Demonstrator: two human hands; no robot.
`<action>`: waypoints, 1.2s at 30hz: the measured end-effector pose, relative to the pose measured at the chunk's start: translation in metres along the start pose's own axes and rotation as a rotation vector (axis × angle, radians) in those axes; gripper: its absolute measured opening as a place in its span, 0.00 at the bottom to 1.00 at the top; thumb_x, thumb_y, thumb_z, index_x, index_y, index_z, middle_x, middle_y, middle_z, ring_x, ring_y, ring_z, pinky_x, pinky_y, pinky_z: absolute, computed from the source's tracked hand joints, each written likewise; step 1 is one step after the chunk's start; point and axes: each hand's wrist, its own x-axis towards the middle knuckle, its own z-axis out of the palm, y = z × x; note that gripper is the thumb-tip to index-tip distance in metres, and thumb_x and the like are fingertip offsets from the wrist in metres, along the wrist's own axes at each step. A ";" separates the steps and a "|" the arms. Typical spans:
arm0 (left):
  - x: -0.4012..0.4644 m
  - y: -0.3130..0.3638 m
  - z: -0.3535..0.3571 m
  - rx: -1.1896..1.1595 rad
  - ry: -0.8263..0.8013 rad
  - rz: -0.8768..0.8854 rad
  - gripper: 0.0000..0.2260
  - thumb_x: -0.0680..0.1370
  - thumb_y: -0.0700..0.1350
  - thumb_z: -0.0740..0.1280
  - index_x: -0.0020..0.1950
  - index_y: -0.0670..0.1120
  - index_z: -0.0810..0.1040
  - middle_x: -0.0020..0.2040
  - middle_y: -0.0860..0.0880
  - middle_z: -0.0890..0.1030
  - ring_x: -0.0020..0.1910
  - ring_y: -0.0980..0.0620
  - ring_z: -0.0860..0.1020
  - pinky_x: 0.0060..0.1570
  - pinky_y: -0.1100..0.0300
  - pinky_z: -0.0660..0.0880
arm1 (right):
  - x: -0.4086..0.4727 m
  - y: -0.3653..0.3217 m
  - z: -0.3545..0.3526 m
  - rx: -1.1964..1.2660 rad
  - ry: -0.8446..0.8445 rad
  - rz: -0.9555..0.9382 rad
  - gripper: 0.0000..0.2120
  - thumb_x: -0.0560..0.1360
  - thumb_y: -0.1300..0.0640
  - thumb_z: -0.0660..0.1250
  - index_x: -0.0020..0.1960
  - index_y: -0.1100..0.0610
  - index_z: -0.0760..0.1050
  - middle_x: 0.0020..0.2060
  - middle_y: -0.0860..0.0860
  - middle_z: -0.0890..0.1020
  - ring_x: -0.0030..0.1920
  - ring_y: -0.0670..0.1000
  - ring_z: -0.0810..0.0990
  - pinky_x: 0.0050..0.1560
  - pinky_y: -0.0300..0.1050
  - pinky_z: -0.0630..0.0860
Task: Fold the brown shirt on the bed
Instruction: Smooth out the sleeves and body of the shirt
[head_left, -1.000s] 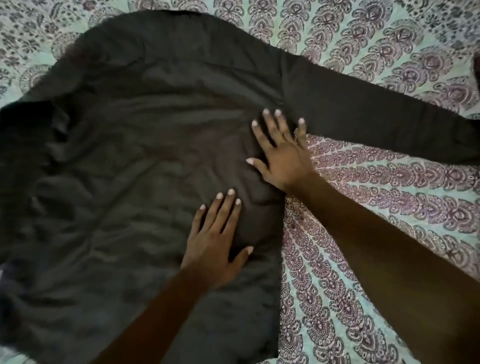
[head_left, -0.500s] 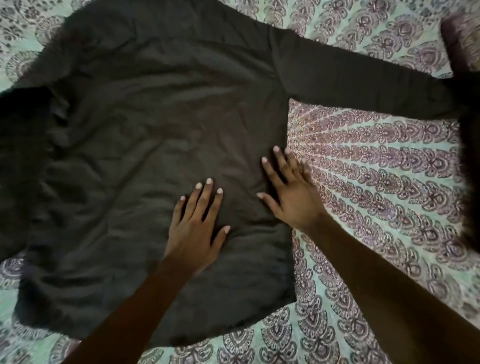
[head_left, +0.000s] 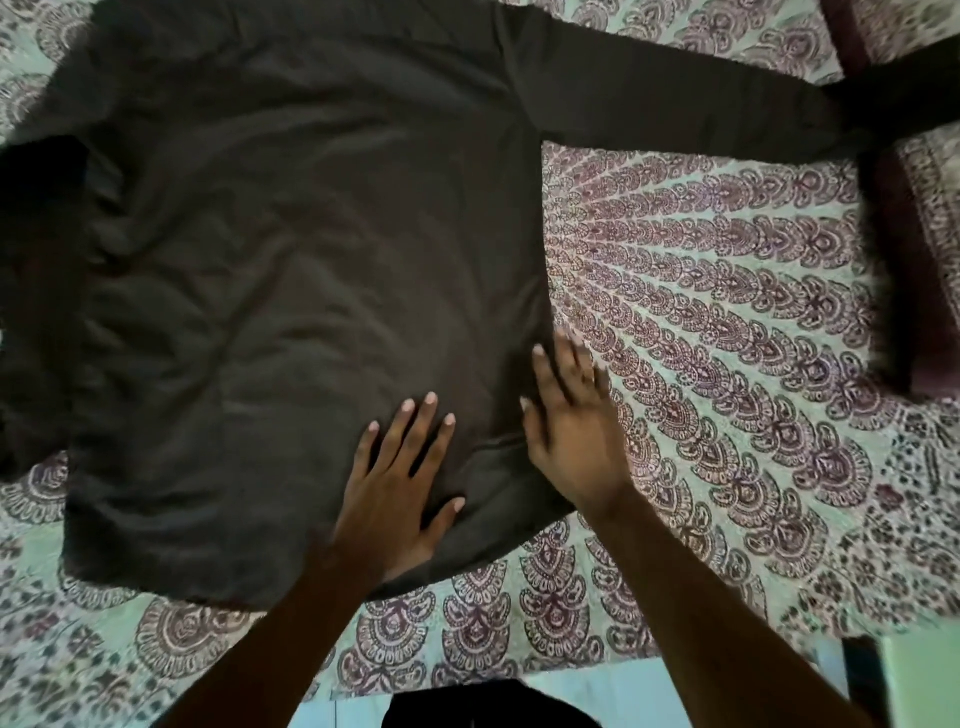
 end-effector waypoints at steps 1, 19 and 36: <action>-0.004 0.002 0.002 0.015 0.001 0.021 0.40 0.77 0.66 0.60 0.84 0.50 0.52 0.84 0.47 0.46 0.83 0.46 0.48 0.78 0.39 0.54 | 0.009 -0.009 -0.001 0.021 -0.019 0.063 0.30 0.83 0.45 0.55 0.82 0.56 0.56 0.82 0.57 0.53 0.82 0.59 0.52 0.80 0.60 0.52; -0.053 0.037 0.023 -0.034 -0.001 0.089 0.36 0.78 0.62 0.61 0.83 0.55 0.54 0.84 0.52 0.46 0.83 0.45 0.45 0.78 0.38 0.53 | -0.085 -0.034 0.038 0.089 -0.089 0.098 0.31 0.85 0.41 0.48 0.83 0.51 0.45 0.83 0.52 0.42 0.82 0.54 0.41 0.81 0.59 0.43; -0.052 -0.010 0.000 -0.086 0.119 -0.078 0.27 0.79 0.52 0.64 0.77 0.48 0.67 0.83 0.48 0.57 0.81 0.45 0.57 0.72 0.41 0.63 | -0.104 -0.027 0.036 0.542 0.228 0.780 0.08 0.74 0.56 0.74 0.51 0.53 0.76 0.47 0.55 0.83 0.48 0.59 0.83 0.52 0.56 0.80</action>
